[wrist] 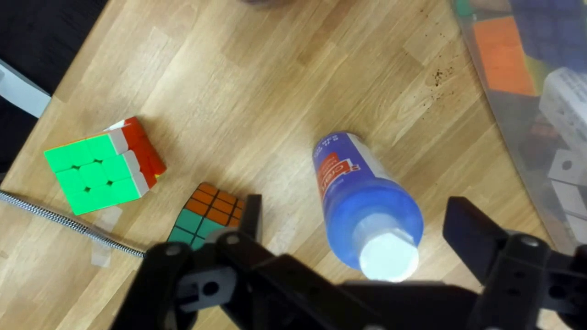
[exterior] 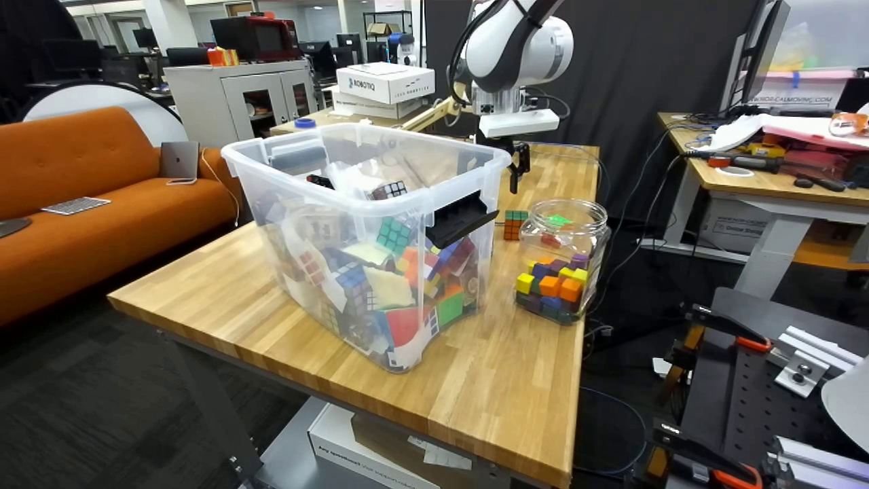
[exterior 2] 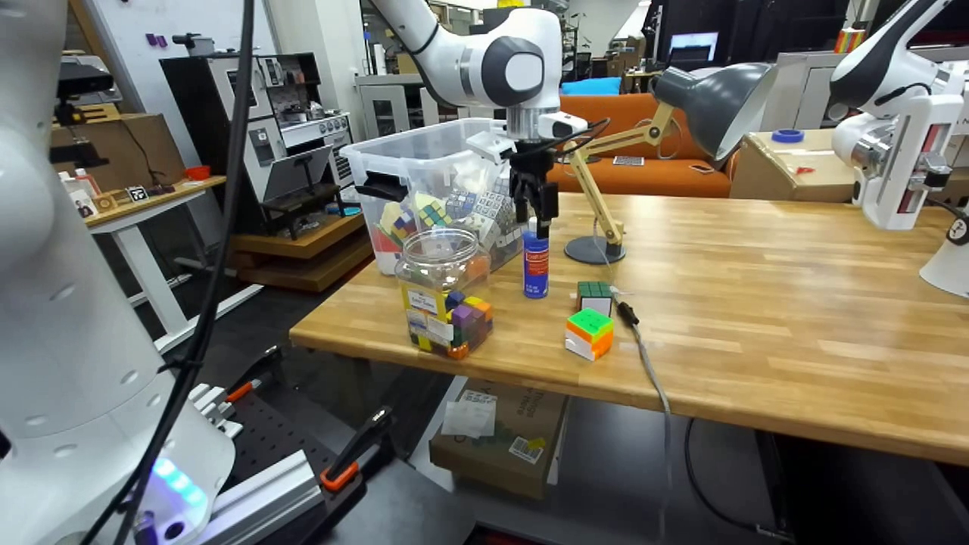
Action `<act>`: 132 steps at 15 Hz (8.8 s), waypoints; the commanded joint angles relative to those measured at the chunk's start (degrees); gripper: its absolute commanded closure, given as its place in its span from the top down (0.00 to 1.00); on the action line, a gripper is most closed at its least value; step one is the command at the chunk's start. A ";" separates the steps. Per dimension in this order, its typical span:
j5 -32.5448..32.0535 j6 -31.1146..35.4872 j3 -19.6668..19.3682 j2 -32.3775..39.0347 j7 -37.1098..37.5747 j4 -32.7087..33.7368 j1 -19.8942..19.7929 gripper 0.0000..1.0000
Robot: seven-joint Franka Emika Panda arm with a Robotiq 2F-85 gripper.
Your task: Move the bottle away from the storage box
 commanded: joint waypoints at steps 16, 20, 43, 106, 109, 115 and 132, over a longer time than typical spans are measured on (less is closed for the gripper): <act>3.18 -7.14 -0.46 7.20 -3.56 9.31 0.05 0.75; 2.99 -7.45 -0.38 8.60 -3.59 11.84 0.18 0.54; 3.70 -5.60 -7.78 -2.71 4.09 10.64 -2.77 0.30; 12.45 -11.87 -12.42 21.88 37.92 32.79 -17.49 0.30; 12.63 -12.19 -11.92 21.77 36.72 33.02 -18.28 0.44; 11.67 -10.49 -11.98 17.14 34.23 29.01 -16.95 1.00; 7.25 -10.37 -13.92 3.09 32.55 18.08 -13.08 1.00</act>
